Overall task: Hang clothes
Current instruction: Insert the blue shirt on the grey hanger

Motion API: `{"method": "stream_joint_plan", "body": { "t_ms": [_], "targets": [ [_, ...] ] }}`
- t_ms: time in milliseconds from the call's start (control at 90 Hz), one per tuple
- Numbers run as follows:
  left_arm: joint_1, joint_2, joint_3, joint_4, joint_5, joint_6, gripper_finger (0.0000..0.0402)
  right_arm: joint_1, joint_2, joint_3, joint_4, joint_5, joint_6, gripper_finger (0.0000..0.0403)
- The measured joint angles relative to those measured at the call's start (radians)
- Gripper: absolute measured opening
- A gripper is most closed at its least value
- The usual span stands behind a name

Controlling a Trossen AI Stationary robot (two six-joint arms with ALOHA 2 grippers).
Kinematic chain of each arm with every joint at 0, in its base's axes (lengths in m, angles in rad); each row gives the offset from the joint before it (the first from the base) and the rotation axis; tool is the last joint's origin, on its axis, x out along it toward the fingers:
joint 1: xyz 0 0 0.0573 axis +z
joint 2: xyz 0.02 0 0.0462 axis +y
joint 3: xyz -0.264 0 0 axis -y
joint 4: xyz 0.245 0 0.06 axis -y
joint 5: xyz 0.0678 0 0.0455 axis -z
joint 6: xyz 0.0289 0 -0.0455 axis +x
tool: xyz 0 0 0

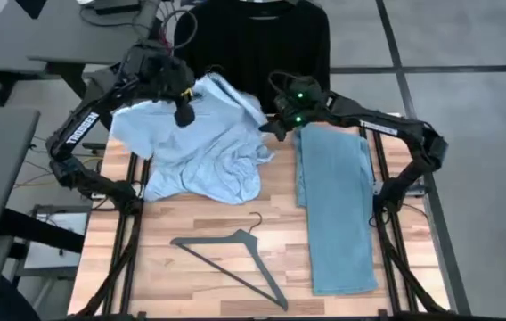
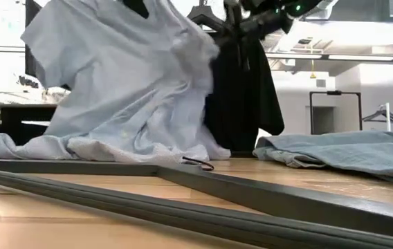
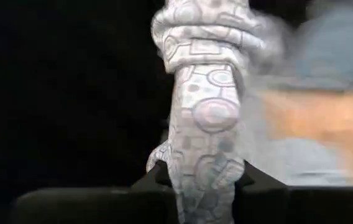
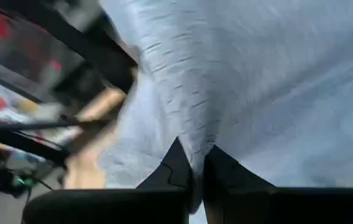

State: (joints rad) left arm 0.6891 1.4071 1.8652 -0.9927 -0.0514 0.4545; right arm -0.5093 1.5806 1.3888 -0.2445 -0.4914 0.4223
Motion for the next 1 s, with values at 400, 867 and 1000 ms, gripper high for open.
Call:
{"method": "stream_joint_plan", "body": {
  "t_ms": [400,867,1000],
  "targets": [
    [-0.041,0.01,-0.002,0.034,0.043,-0.029,0.0018,0.05,-0.016,0.001,0.192,0.009,0.077,0.0002],
    [-0.043,-0.006,0.018,0.177,0.234,-0.101,0.0018,0.149,-0.01,0.003,0.245,-0.091,-0.074,0.0142],
    [-0.031,-0.037,0.04,0.229,0.234,-0.113,0.0018,0.148,-0.076,0.003,0.255,-0.129,-0.093,0.019]
  ]
}}
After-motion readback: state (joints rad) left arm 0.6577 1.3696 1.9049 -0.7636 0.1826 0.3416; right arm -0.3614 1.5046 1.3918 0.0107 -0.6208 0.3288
